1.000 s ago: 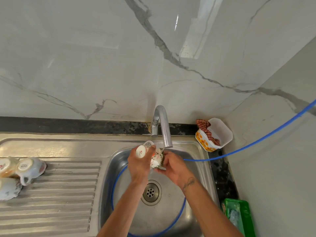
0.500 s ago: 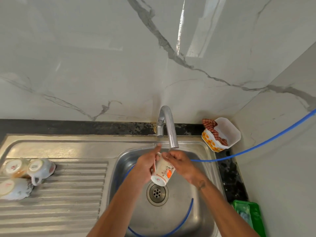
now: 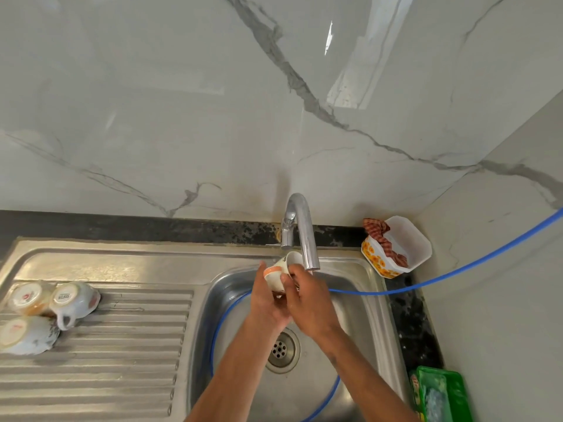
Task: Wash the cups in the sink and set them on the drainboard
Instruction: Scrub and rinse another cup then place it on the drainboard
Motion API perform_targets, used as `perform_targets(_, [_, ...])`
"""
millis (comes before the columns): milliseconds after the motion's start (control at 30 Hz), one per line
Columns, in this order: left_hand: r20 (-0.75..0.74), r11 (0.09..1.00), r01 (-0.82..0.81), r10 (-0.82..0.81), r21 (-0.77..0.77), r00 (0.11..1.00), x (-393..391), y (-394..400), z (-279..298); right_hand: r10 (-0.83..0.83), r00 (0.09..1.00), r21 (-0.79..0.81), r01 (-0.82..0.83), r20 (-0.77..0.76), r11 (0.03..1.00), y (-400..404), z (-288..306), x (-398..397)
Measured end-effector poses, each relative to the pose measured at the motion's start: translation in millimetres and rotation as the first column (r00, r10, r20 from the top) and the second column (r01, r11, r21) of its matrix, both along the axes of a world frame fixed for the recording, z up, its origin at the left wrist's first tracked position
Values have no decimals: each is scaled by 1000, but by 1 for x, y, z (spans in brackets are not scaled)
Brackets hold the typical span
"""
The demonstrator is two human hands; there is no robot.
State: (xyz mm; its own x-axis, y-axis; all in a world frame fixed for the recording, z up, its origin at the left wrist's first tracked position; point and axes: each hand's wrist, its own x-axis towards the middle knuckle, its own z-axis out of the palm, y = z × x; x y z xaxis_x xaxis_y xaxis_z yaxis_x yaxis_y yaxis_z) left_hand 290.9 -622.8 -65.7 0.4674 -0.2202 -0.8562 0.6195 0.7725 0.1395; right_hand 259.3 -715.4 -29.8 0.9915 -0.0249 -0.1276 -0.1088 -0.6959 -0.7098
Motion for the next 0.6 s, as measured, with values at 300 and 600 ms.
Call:
perform_targets(300, [119, 996, 86, -88, 18, 989, 22, 4, 24, 260, 891, 410, -92, -374, 907, -11, 15, -1])
perform_targets(600, [34, 994, -13, 10, 108, 999, 8, -7, 20, 21, 838, 557, 344, -546, 755, -4, 14, 8])
